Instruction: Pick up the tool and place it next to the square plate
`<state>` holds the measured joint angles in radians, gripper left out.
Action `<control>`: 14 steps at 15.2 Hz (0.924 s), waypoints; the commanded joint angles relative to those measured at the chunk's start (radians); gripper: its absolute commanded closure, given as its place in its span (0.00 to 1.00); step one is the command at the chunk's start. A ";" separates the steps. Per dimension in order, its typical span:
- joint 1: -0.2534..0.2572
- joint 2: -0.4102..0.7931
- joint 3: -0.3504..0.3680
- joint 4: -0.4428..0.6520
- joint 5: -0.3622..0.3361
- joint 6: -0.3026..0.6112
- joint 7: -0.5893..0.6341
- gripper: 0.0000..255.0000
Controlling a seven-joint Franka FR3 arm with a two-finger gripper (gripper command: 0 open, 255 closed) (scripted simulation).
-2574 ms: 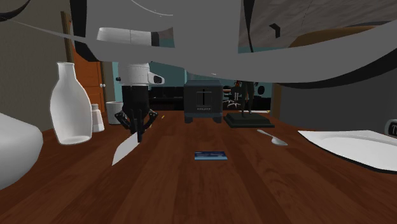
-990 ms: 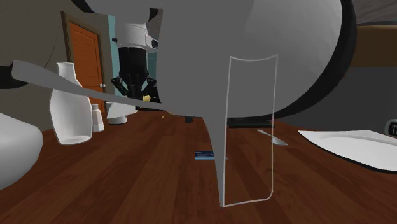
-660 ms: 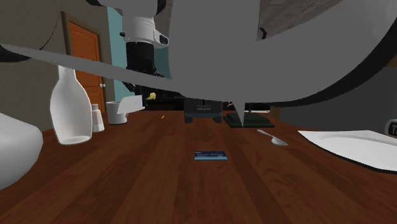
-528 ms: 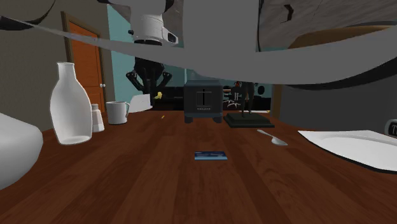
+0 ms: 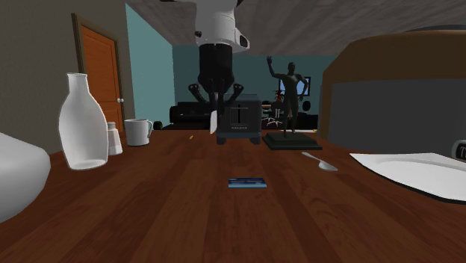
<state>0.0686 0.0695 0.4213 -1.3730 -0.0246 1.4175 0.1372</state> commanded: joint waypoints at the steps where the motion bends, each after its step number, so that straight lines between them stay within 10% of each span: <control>1: -0.035 -0.046 -0.027 -0.057 0.019 0.014 -0.059 1.00; 14: -0.195 -0.160 -0.208 -0.185 0.040 0.033 -0.399 1.00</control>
<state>-0.1169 -0.0960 0.2254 -1.5688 0.0183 1.4556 -0.2388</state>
